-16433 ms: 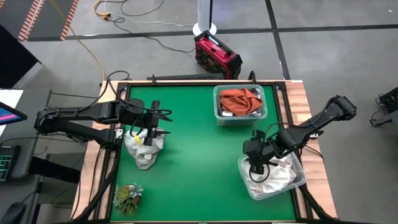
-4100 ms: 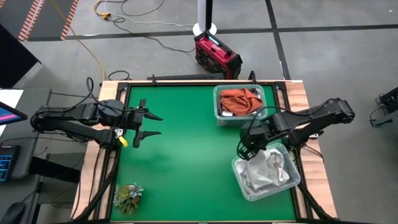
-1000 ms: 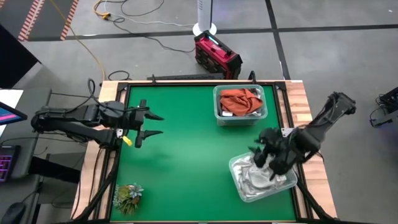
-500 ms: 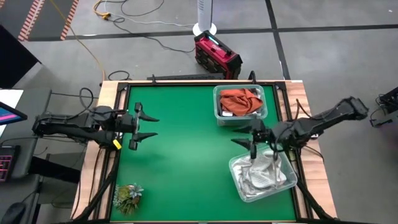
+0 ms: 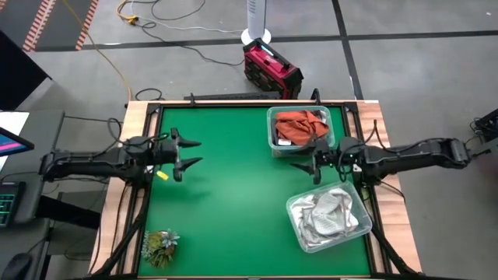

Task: Sort towels by color in basket
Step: Adjust the top transparent bin

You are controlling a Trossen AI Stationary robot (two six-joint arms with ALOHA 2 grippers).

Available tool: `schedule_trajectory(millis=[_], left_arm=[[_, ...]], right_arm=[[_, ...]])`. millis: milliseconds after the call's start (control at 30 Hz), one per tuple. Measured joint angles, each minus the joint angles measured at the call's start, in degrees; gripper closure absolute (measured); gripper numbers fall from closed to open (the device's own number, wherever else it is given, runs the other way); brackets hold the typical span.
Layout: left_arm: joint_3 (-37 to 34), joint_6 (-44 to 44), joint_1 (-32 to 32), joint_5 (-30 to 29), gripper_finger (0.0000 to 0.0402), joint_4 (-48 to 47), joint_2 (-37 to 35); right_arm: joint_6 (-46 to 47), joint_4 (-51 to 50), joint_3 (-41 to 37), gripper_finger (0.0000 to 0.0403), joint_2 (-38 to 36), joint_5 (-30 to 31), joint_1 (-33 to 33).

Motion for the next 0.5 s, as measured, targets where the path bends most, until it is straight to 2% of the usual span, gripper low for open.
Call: schedule_trajectory(millis=[233,400,500], left_arm=[[-3.9,-2.6,2.0,-0.6,0.0166,0.4,-5.7],[-7.0,-4.7,2.0,-2.3,0.0166,0.2,-13.5],[-8.9,-7.4,2.0,-2.4,0.0166,-1.4,-18.3]], right_arm=[[0.7,11.0,-11.2,0.0164,-6.9,-0.1,-2.9],[0.6,11.1,-14.4,0.0164,-11.8,-0.3,-4.0],[0.1,7.9,-14.9,0.0164,-14.5,-1.1,-4.0]])
